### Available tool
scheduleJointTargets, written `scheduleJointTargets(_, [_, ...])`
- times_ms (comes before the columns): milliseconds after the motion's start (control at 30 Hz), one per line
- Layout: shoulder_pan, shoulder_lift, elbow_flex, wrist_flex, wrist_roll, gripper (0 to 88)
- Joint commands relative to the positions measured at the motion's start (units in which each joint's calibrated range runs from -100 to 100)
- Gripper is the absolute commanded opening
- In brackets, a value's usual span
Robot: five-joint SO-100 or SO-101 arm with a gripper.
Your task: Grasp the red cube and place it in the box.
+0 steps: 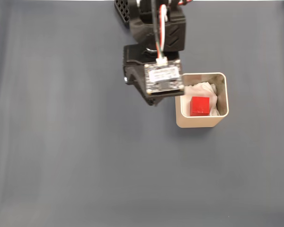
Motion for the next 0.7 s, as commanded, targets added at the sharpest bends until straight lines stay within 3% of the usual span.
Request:
scheduleJointTargets(0, [2.2, -4.4, 2.8, -2.4, 0.7, 0.2])
scheduleJointTargets(667, [3.8, -27.4, 37.5, -11.5, 2.6, 0.2])
